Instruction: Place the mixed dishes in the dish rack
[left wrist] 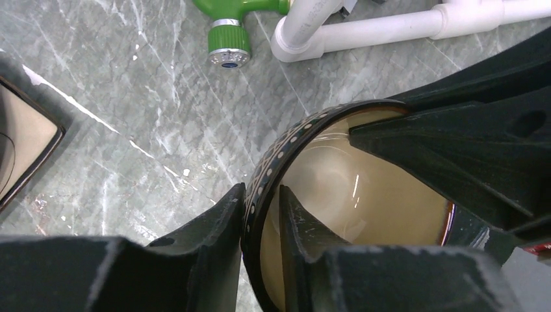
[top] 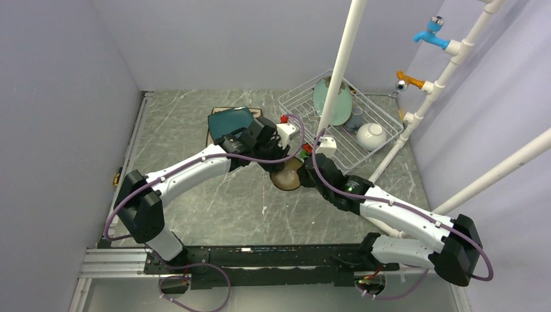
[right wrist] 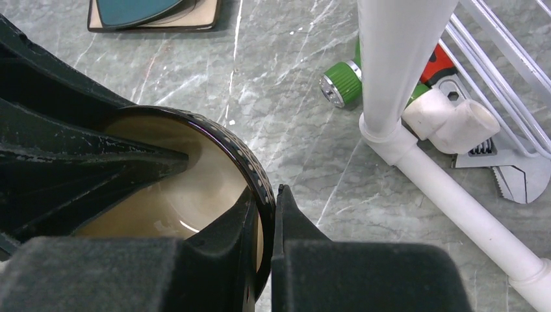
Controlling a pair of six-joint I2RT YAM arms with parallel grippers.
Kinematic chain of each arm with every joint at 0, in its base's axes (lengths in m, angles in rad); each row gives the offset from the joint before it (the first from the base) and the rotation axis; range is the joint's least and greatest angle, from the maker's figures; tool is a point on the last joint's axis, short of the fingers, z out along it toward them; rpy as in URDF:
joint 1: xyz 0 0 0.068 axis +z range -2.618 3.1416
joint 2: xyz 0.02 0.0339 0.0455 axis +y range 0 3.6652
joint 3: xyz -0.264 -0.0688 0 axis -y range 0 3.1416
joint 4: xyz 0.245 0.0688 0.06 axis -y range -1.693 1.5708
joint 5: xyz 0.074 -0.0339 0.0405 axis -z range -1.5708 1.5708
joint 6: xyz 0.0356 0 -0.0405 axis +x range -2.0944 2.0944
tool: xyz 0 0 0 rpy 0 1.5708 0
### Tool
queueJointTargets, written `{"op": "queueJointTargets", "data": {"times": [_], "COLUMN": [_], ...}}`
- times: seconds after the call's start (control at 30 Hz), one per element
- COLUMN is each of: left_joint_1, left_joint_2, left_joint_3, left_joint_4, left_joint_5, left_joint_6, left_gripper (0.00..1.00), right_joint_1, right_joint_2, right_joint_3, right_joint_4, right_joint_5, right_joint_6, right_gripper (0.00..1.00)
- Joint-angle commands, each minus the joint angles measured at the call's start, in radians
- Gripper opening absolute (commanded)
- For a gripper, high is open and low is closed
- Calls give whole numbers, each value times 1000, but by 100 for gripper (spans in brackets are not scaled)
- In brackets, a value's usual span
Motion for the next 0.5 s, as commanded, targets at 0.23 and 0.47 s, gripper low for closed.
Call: {"op": "queueJointTargets", "data": {"times": [0.23,0.47], "left_joint_1": [1,3], "left_joint_2": [-66,-240], "left_joint_3": [14,-116], "left_joint_4": [4,140], "left_joint_5": [-87,-174], "left_joint_6": [-8,-2], "left_gripper": [0,0], "right_joint_1": [4,-4], "right_joint_2": [-17,2], "right_joint_3": [104,145], "right_joint_4": [81,4], "right_joint_5": [-89,-272], "right_joint_6": [-73,-215], "right_gripper": [23,86]}}
